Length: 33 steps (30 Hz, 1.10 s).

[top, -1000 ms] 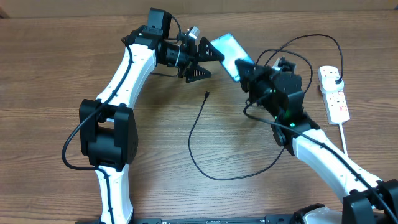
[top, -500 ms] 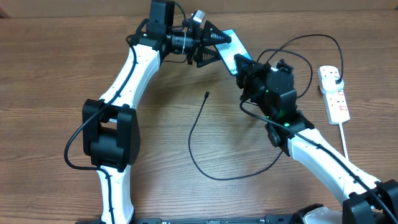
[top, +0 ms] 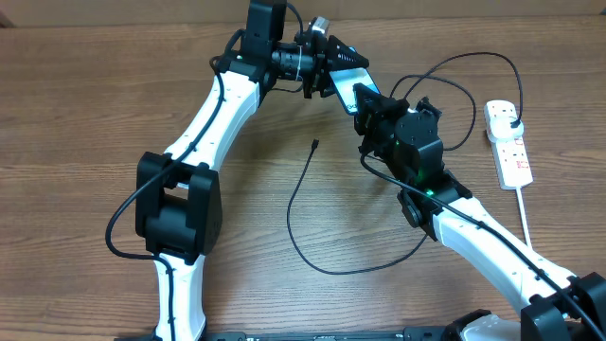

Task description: Plug charger to phone and switch on socket

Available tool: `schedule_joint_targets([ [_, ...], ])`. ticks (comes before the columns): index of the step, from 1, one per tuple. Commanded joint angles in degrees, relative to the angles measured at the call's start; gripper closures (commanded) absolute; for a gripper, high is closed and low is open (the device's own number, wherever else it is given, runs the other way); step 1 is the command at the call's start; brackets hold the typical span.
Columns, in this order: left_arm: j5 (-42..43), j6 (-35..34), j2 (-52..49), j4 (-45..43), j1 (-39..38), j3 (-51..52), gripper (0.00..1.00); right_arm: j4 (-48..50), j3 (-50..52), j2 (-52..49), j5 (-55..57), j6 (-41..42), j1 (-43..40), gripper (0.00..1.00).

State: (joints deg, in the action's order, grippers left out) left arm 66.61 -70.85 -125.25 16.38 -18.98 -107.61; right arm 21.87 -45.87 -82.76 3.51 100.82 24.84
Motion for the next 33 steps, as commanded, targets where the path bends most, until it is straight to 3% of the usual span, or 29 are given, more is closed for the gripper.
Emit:
schedule_joint_targets([
  [1, -3.7, -1.0, 0.1, -0.2, -0.7, -0.5, 0.67, 1.2, -2.7, 1.0, 1.0, 1.2, 0.0, 0.96],
  [13, -10.2, -1.3, 0.1, -0.2, -1.2, -0.5, 0.73, 2.2, -2.6, -3.5, 2.4, 1.9, 0.0, 0.96],
  [22, -11.6, -1.2, 0.1, 0.1, -1.2, -0.5, 0.89, 3.9, -2.6, -3.5, 2.9, 4.2, -0.2, 0.96],
  [26, -11.6, -1.2, 0.1, 0.1, -1.2, -0.5, 0.89, 4.0, -2.6, -3.5, 2.9, 4.2, -0.2, 0.96],
  [30, -11.6, -1.2, 0.1, 0.1, -1.2, -0.5, 0.96, 4.0, -2.6, -3.5, 2.9, 4.2, -0.2, 0.96],
  [33, -12.0, -1.2, 0.1, 0.1, -1.2, -0.5, 0.96, 4.0, -2.6, -3.5, 2.9, 4.2, -0.2, 0.94],
])
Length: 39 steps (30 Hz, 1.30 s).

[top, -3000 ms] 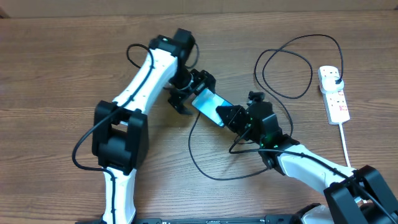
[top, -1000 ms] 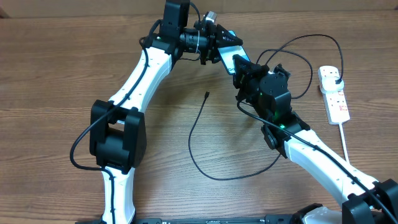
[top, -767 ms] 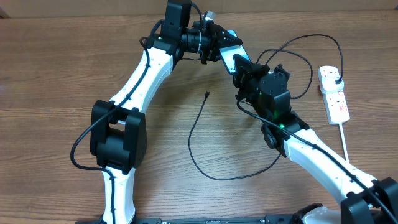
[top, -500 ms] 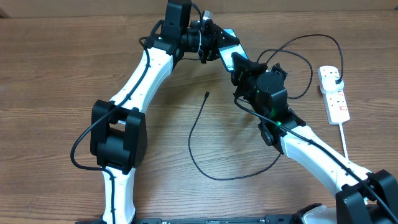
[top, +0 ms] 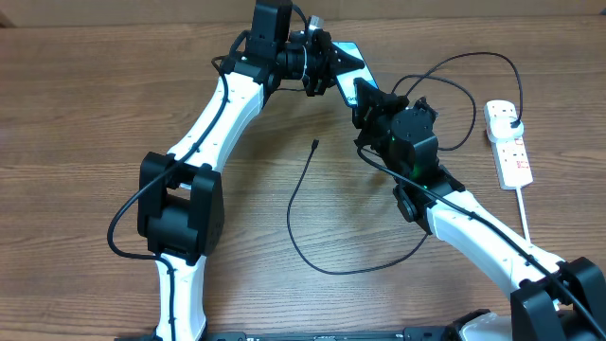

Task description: Plug charger to phone and switch on socket

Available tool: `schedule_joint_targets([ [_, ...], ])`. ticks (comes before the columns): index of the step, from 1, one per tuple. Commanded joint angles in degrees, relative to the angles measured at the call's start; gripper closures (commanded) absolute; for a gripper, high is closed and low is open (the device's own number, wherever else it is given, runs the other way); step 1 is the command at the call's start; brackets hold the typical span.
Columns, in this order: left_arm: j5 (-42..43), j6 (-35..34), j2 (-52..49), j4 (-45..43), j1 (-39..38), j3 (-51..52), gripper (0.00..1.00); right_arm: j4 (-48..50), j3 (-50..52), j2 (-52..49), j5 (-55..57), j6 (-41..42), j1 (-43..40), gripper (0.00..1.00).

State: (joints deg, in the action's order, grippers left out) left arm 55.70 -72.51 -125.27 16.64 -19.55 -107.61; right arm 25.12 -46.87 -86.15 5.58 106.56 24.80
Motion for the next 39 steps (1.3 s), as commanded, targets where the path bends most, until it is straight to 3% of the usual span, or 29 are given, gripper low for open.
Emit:
schedule_joint_targets([
  [1, -1.3, 0.5, 0.1, -0.2, -0.6, -0.5, 0.96, 0.7, -1.6, -0.1, 0.9, -1.5, -0.1, 0.91],
  [3, -1.6, 0.5, 0.1, -0.2, -0.6, -0.5, 0.96, 0.8, -1.6, -0.1, 0.9, -1.5, -0.1, 0.9],
  [13, -2.3, 1.8, 0.1, -0.2, -0.6, -0.5, 0.96, 1.7, -1.6, -0.1, 0.9, -1.6, -0.1, 0.67],
  [16, -2.3, 5.9, 0.1, -0.1, -0.3, -0.5, 0.96, 1.7, -1.6, -0.1, 0.9, -1.6, -0.1, 0.61],
  [19, -2.8, 15.1, 0.1, 2.8, 0.8, -0.5, 0.96, 1.4, -1.6, -0.1, 1.3, -1.6, -0.2, 0.53],
  [20, -4.8, 20.4, 0.1, 8.0, 2.0, -0.5, 0.96, 1.1, -1.6, -0.1, 1.2, -3.0, -0.5, 0.47],
  [26, -15.0, 32.5, 0.1, 25.0, 7.0, -0.5, 0.96, -3.4, -1.6, -0.1, -0.9, -16.0, -1.0, 0.25],
  [28, -15.7, 35.8, 0.1, 28.7, 9.0, -0.5, 0.96, -5.9, -1.6, -0.1, -3.2, -22.4, -1.0, 0.04],
  [29, -15.6, 37.7, 0.1, 30.2, 10.2, -0.5, 0.96, -7.1, -1.6, -0.1, -4.8, -26.9, -1.1, 0.0],
  [35, -13.3, 47.5, 0.2, 36.3, 17.3, -0.5, 0.96, -18.8, -1.6, -0.1, -11.5, -46.6, -1.7, 0.0],
  [39, -5.6, 52.5, 0.2, 38.3, 22.0, -0.5, 0.96, -29.1, -1.6, -0.1, -12.2, -48.2, -2.4, 0.0],
])
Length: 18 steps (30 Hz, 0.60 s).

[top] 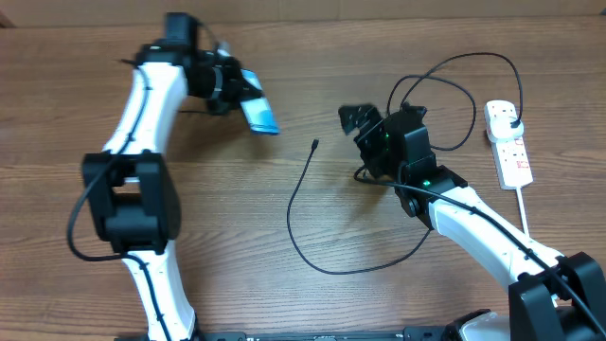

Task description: Plug charger to phone and switch on socket

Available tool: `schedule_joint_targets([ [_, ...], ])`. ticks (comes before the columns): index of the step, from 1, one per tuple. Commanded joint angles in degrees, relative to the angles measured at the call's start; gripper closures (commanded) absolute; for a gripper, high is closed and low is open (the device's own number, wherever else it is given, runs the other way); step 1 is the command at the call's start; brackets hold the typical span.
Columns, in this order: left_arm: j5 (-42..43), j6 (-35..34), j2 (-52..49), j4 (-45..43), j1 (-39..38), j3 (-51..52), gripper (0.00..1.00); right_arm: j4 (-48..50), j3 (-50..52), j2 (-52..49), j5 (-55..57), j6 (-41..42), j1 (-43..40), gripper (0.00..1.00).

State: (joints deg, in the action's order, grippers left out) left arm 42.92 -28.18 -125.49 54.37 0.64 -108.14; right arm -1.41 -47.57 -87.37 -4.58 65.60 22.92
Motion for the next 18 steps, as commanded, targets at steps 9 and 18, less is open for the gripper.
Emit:
schedule_joint_targets([
  [9, 30.5, 10.0, 0.4, 1.3, 7.5, 0.0, 0.96, -6.9, -0.9, 1.1, -13.4, -21.2, -0.5, 0.13],
  [18, 32.7, 10.0, 0.4, 1.0, 7.5, 0.0, 0.96, -2.3, -2.6, -4.3, -17.9, -15.7, -0.4, 0.28],
])
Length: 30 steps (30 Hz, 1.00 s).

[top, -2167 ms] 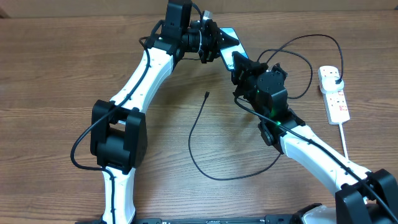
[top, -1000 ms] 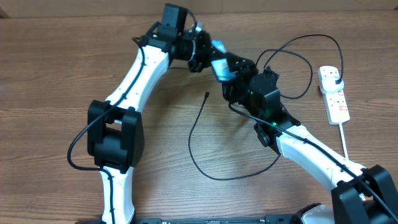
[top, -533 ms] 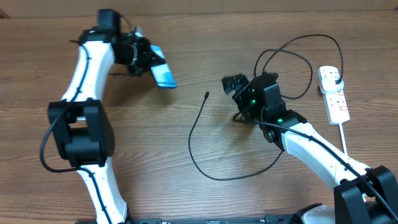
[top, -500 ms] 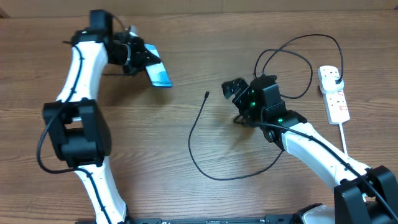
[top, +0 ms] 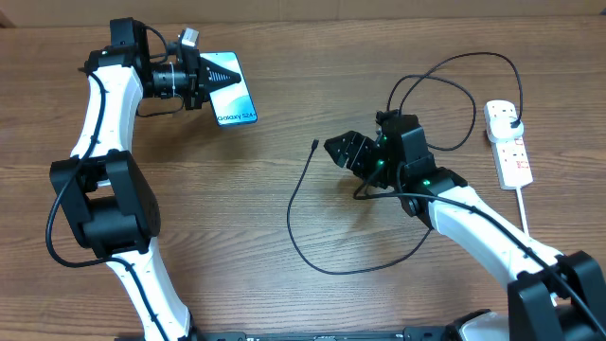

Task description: Plug charger to phone and switch on socket

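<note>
The phone (top: 235, 97), its blue screen facing up, lies flat near the back left of the table. My left gripper (top: 220, 76) reaches over its top left edge from the left and looks shut on it. The black charger cable (top: 295, 194) curves across the middle, its free plug tip (top: 314, 144) pointing to the back. My right gripper (top: 339, 150) hovers just right of that tip, open and holding nothing. The white socket strip (top: 508, 147) lies at the right, with the charger (top: 512, 117) plugged into its far end.
Loops of the cable (top: 445, 80) lie behind my right arm, between it and the socket strip. The strip's own white lead (top: 526, 223) runs toward the front right edge. Bare wood shows between the phone and the cable tip.
My left gripper has taken the phone further left and back; it was tilted, and now it lies flat. My right gripper has come forward and left, close to the cable tip.
At first both grippers met at the phone, at the back middle, and stayed there a second later. Then my left gripper held the phone alone, tilted, left of centre, with the right gripper free. Now the phone is flat at the back left.
</note>
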Available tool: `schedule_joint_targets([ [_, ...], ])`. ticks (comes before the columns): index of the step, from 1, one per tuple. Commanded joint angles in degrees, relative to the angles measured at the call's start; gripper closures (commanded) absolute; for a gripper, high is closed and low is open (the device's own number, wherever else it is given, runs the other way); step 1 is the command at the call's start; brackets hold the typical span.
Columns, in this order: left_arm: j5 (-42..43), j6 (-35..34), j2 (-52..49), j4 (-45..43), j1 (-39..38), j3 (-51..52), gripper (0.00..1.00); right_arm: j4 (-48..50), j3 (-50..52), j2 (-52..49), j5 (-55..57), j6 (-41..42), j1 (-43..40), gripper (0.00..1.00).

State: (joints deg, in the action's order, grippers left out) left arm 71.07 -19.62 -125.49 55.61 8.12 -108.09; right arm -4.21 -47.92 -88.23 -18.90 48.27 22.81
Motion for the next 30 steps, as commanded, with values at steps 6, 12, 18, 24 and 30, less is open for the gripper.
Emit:
schedule_joint_targets([
  [6, 4.3, 1.4, 0.4, -0.1, 0.0, -0.1, 0.96, -0.3, -8.8, -13.2, -7.7, 4.2, -0.3, 0.32],
  [12, 3.9, 1.2, 0.4, 0.1, 0.0, -0.1, 0.96, 0.3, -12.2, -20.1, -9.3, 4.7, 0.0, 0.39],
  [18, 3.3, 1.2, 0.4, 0.1, 0.0, -0.1, 0.96, 3.2, -12.2, -23.6, -9.2, 4.7, 0.2, 0.44],
  [24, 3.3, 1.2, 0.4, 0.1, 0.0, -0.1, 0.96, 5.9, -12.2, -27.1, -7.4, 6.3, 2.4, 0.54],
  [30, 3.3, -0.3, 0.4, 1.4, 0.0, -0.1, 0.96, 6.5, -12.2, -30.5, 1.6, 7.6, 5.4, 0.61],
])
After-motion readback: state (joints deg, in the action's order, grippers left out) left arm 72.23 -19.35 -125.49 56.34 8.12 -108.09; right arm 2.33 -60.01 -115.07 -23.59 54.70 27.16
